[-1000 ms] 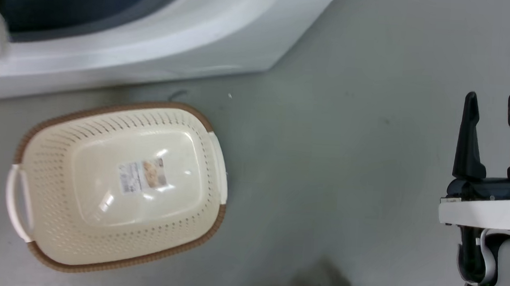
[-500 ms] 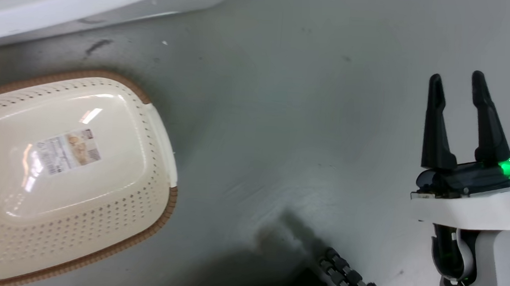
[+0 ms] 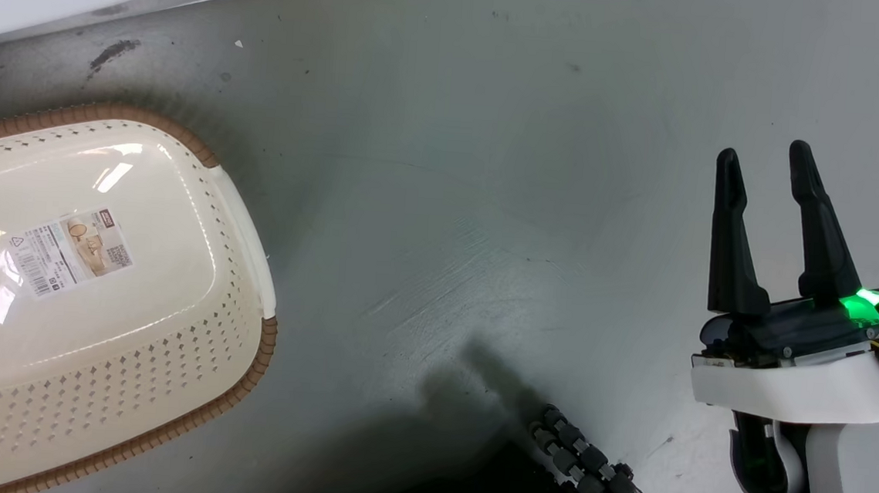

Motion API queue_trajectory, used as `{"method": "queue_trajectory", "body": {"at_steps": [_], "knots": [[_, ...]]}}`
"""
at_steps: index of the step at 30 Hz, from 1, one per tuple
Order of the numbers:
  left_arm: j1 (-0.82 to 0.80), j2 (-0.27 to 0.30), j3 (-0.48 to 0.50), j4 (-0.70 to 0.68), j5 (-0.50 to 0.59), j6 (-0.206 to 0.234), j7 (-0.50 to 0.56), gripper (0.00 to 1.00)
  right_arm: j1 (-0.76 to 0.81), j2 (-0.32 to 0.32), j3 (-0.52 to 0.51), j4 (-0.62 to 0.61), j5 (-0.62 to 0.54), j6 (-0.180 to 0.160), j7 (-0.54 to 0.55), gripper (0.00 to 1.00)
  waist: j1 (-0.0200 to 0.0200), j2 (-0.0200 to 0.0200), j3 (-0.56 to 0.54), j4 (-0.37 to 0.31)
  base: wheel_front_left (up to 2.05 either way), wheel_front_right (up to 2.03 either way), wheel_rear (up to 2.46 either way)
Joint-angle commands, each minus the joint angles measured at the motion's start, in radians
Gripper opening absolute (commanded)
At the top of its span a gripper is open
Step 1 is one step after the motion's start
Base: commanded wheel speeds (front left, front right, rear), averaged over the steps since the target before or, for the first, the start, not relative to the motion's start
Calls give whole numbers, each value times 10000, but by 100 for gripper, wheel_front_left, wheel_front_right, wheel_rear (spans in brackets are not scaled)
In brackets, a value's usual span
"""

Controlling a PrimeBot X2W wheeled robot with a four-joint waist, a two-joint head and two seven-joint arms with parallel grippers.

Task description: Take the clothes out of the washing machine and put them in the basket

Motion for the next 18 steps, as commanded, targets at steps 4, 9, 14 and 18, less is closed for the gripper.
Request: {"method": "queue_trajectory", "body": {"at_steps": [4, 9, 14, 18], "knots": [[245, -23, -284, 534, -247, 0, -47, 0, 96, 23, 19, -108, 70, -7, -25, 100, 0, 0, 41, 38, 0, 0, 0], [-26, -7, -383, 711, -233, -2, -616, 0, -36, 23, 64, -101, 68, -7, -23, 100, 0, 0, 33, 49, 0, 0, 0], [-430, -29, -492, 779, -169, -1, -1397, 0, -294, 23, 63, -14, 81, -7, -25, 100, 0, 0, -23, 60, 0, 0, 0], [-430, -261, -514, 985, -137, 29, -2280, 0, -466, 22, -71, 56, -63, -7, -25, 100, 0, 0, -269, 222, 0, 0, 0]]}}
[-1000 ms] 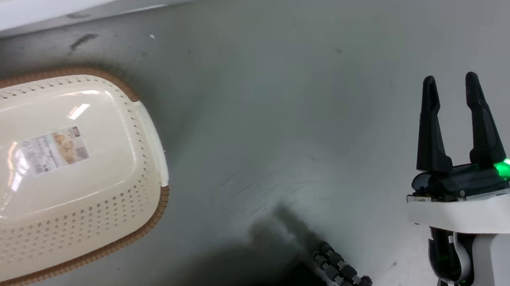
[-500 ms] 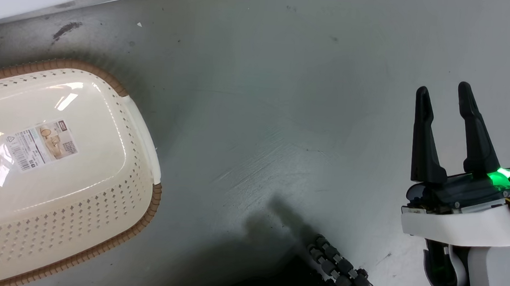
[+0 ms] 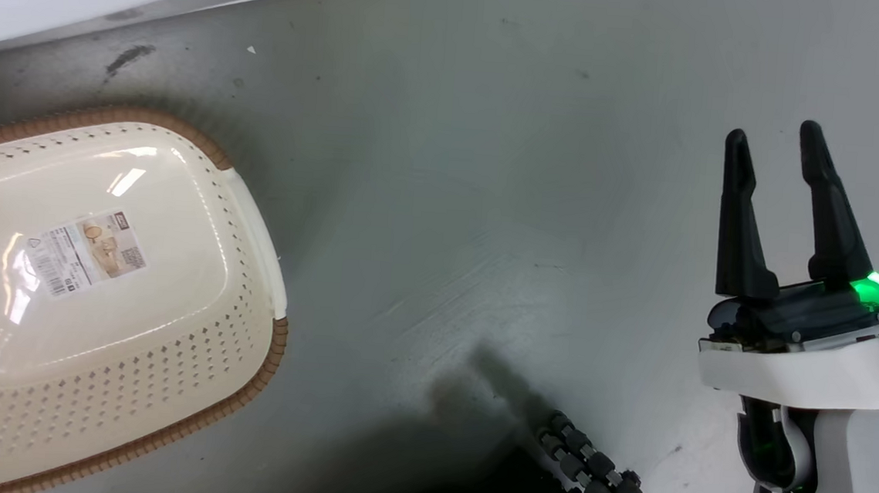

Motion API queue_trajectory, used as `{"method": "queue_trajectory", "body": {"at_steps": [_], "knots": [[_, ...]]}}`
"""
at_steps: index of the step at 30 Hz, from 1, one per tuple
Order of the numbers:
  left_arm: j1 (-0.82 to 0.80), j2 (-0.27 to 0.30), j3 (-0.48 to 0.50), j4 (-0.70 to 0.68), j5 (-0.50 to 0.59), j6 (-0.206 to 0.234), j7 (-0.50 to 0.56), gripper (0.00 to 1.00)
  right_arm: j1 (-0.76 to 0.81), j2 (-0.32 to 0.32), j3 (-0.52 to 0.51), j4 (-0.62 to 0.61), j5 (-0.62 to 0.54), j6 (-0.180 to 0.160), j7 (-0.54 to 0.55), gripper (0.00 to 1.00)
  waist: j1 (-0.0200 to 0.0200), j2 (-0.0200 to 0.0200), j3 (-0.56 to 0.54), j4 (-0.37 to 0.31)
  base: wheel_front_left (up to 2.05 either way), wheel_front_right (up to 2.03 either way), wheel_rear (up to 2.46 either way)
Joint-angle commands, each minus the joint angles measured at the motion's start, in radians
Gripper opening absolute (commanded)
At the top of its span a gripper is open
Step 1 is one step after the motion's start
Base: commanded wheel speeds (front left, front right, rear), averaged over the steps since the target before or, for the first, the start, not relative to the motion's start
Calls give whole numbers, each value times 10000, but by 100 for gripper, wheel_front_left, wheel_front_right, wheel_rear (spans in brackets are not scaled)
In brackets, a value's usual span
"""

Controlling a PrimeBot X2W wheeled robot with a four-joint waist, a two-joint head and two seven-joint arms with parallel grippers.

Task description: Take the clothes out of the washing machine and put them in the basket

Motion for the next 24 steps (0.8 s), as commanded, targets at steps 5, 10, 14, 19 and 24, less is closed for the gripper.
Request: {"method": "queue_trajectory", "body": {"at_steps": [5, 10, 14, 19, 24], "knots": [[484, -590, 9, 508, -135, 52, -1382, 0, -265, 18, -359, 131, -214, -7, -23, 100, -1, 0, -627, 516, 0, 0, 0], [1347, -1222, -59, 1008, -333, 36, -2837, 0, -283, 17, -640, 289, -547, -7, -23, 100, -1, 0, -1324, 996, 0, 0, 0], [2173, -1566, -151, 1291, -518, 25, -4011, 0, -230, 15, -772, 382, -853, -7, -23, 100, -1, 0, -1948, 1328, 0, 0, 0], [3146, -1998, -222, 1539, -687, 23, -5237, 0, -40, 14, -933, 522, -1168, -7, -21, 100, -1, 0, -2688, 1698, 0, 0, 0], [4449, -2654, -408, 1674, -975, 12, -6377, 0, 268, 15, -990, 725, -1618, -7, -21, 100, -1, 0, -3694, 2310, 0, 0, 0]]}}
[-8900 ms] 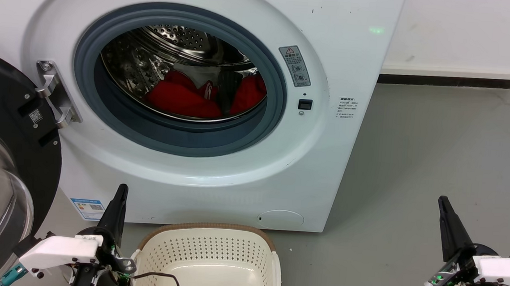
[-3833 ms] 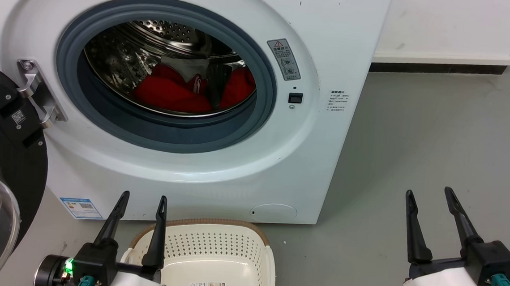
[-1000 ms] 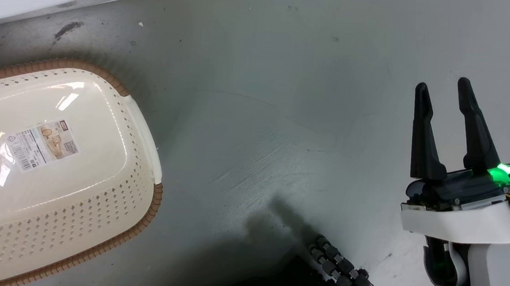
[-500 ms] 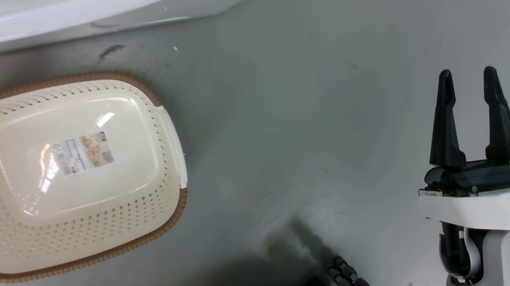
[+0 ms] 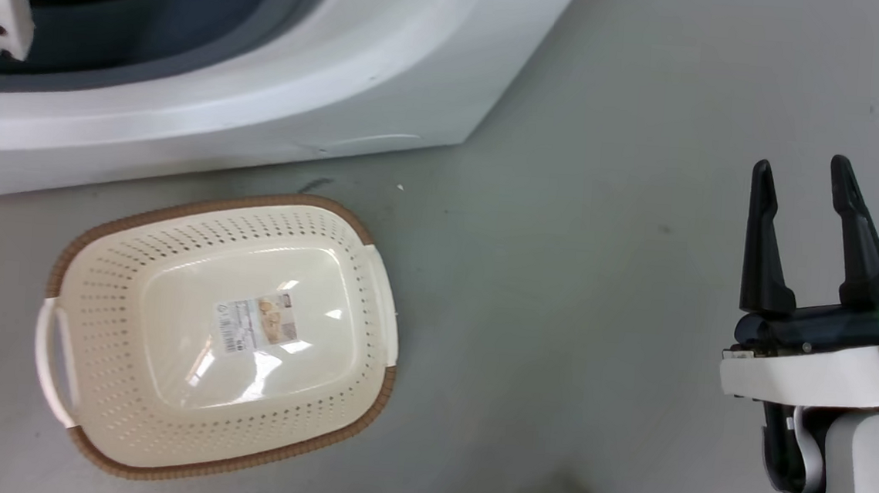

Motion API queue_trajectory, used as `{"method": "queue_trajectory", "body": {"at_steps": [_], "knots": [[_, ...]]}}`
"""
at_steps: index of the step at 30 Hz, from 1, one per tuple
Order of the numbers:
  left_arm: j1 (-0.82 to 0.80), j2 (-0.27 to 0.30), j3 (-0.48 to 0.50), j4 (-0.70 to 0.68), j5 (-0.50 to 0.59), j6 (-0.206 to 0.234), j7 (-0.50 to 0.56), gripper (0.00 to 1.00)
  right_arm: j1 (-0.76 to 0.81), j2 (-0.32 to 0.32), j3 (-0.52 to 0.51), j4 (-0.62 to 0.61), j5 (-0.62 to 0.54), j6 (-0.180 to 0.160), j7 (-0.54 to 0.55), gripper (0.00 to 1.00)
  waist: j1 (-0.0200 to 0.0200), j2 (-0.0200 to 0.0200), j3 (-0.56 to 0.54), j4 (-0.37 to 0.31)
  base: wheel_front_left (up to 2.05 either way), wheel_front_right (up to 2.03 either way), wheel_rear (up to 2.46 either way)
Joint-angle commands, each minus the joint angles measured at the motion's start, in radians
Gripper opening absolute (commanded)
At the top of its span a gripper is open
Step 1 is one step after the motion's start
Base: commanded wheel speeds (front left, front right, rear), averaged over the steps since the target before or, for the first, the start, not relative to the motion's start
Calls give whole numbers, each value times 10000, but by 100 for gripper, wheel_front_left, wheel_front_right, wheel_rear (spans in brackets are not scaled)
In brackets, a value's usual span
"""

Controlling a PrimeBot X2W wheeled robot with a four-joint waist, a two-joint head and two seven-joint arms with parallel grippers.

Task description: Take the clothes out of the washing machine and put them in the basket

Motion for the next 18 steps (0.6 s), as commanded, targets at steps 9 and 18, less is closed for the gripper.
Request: {"method": "queue_trajectory", "body": {"at_steps": [9, 18], "knots": [[-12, 94, -353, -414, -233, -1, 410, 100, 30, 12, 135, 16, 28, -7, -24, 100, 1, 0, -64, 326, 0, 0, 0], [-747, 651, -527, -989, -211, -4, 1279, 100, -19, 15, 134, -19, 451, -7, -23, 100, 1, 0, 854, -198, 0, 0, 0]]}}
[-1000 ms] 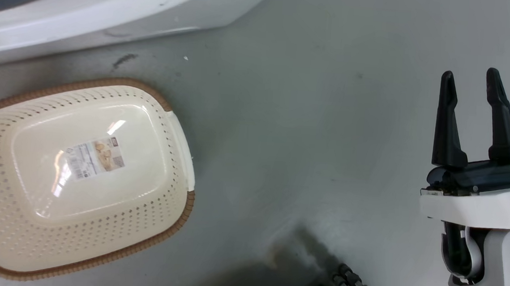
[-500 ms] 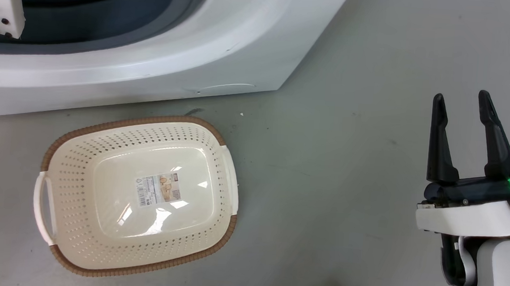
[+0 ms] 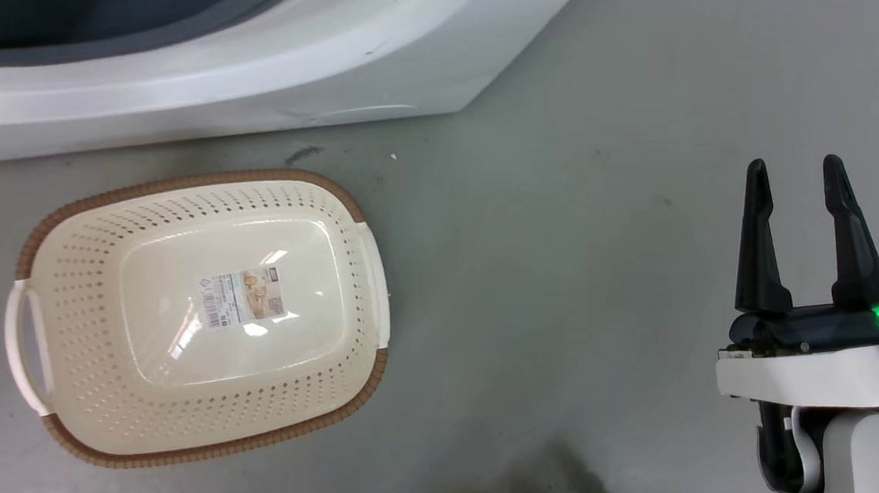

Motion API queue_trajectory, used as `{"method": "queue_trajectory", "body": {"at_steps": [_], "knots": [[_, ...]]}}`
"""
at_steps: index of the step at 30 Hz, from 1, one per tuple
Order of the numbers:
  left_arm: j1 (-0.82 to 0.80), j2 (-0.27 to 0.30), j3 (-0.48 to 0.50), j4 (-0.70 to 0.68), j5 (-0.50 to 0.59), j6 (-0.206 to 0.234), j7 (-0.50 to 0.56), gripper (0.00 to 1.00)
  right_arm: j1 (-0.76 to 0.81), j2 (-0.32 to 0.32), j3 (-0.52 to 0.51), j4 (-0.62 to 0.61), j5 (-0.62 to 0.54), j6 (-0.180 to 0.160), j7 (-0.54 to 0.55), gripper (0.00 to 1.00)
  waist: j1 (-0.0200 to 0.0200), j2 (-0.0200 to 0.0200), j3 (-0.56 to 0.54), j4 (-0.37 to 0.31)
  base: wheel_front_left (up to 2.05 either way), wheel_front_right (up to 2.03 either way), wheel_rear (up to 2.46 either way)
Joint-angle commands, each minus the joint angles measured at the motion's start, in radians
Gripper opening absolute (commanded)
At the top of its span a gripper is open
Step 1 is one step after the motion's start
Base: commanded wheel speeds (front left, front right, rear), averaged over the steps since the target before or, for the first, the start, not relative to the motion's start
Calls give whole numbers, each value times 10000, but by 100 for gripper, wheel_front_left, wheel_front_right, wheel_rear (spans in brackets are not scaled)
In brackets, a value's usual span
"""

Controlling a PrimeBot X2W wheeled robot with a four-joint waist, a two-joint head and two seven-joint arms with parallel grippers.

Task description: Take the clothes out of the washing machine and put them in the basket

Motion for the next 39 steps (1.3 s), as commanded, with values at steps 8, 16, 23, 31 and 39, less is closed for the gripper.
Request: {"method": "queue_trajectory", "body": {"at_steps": [8, 16, 23, 31, 39], "knots": [[-1368, 674, 55, -522, -610, -3, 2282, 100, -213, 18, 395, -136, 488, -7, -23, 100, 1, -1, 1238, -850, 0, 0, 0], [-3311, 1543, 278, -775, -720, 312, 4935, 100, -104, 21, 1099, -356, 1037, -7, -24, 100, 1, -1, 2287, -1803, 0, 0, 0], [-4506, 1599, 21, -439, -372, 667, 6701, 100, 241, 20, 1457, -553, 1258, -7, -23, 100, 1, -1, 2709, -2154, 0, 0, 0], [-4540, 1695, -409, 399, -11, 781, 7307, 100, 613, 20, 1727, -862, 1214, -7, -23, 100, 1, -1, 2783, -2269, 0, 0, 0], [-4620, 1761, -625, 1049, -46, 504, 7774, 0, 830, 20, 1761, -1125, 1202, -7, -24, 100, 1, -1, 2925, -2209, 0, 0, 0]]}}
